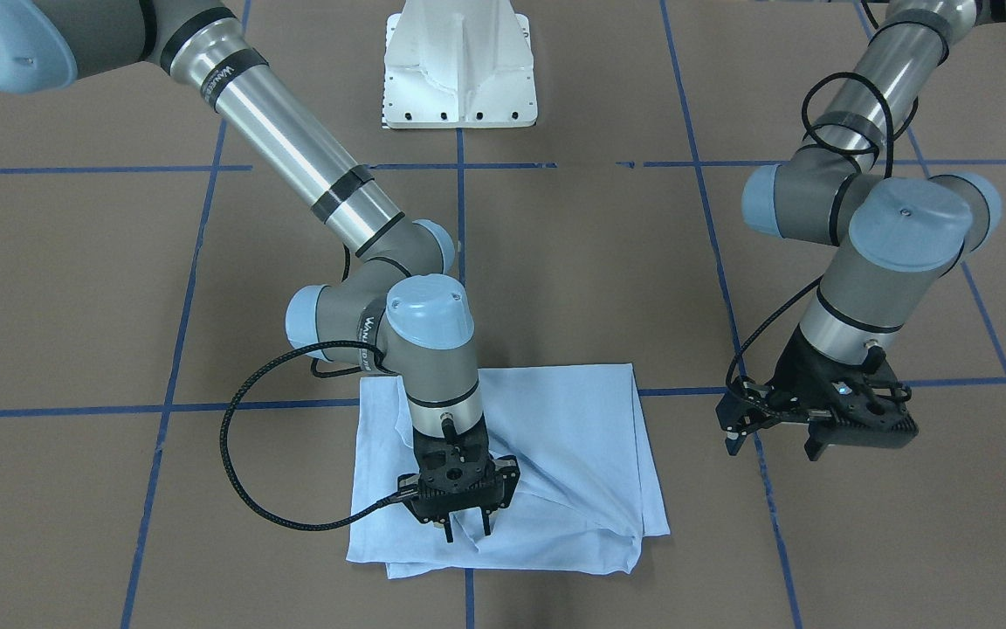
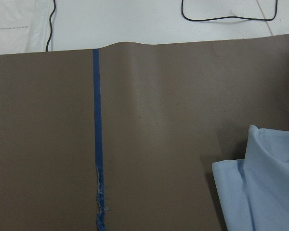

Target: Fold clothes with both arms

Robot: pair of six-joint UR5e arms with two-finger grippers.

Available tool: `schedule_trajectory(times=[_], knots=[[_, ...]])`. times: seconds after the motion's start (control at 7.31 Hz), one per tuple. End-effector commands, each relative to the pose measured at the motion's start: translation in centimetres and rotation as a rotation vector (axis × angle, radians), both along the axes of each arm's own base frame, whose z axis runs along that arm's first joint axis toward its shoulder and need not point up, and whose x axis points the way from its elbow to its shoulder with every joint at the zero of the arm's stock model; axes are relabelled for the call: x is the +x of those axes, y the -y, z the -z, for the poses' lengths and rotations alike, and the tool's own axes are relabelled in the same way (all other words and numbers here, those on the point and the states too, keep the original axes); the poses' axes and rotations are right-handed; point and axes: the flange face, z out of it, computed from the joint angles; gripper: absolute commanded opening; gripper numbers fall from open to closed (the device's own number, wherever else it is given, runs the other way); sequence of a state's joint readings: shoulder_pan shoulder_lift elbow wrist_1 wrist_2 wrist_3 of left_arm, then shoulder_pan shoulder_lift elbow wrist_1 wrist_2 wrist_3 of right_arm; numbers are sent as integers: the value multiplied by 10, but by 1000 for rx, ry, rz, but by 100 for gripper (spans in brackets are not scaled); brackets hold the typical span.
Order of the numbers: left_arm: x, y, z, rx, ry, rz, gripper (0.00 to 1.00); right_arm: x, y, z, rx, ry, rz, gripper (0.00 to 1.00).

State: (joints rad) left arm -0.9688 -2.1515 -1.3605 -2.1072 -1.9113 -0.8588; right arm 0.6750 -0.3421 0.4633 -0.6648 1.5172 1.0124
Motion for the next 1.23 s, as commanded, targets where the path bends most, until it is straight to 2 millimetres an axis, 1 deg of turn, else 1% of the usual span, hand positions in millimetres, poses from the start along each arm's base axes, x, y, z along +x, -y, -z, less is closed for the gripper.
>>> schedule_trajectory(times=[0.0, 0.14, 0.27, 0.41, 0.68, 0.82, 0.96, 1.09], knots=[[2, 1, -5, -8, 5, -1, 100, -1, -1, 0, 2, 1, 0, 25], [2, 2, -4, -7, 4, -1, 100, 0, 0, 5, 6, 6, -1, 18], [2, 2, -7, -10, 7, -1, 100, -2, 0, 10, 9, 9, 0, 24], [1, 3, -6, -9, 6, 1, 100, -2, 0, 6, 4, 2, -1, 28], [2, 2, -6, -9, 6, -1, 100, -1, 2, 7, 4, 1, -4, 27], [2, 2, -6, -10, 7, -1, 100, -1, 3, 14, 9, 7, -5, 32], [2, 2, -7, -12, 8, -1, 100, -1, 3, 16, 10, 8, -6, 38], [3, 3, -6, -10, 7, -1, 100, 0, 4, 17, 7, 11, -4, 59]])
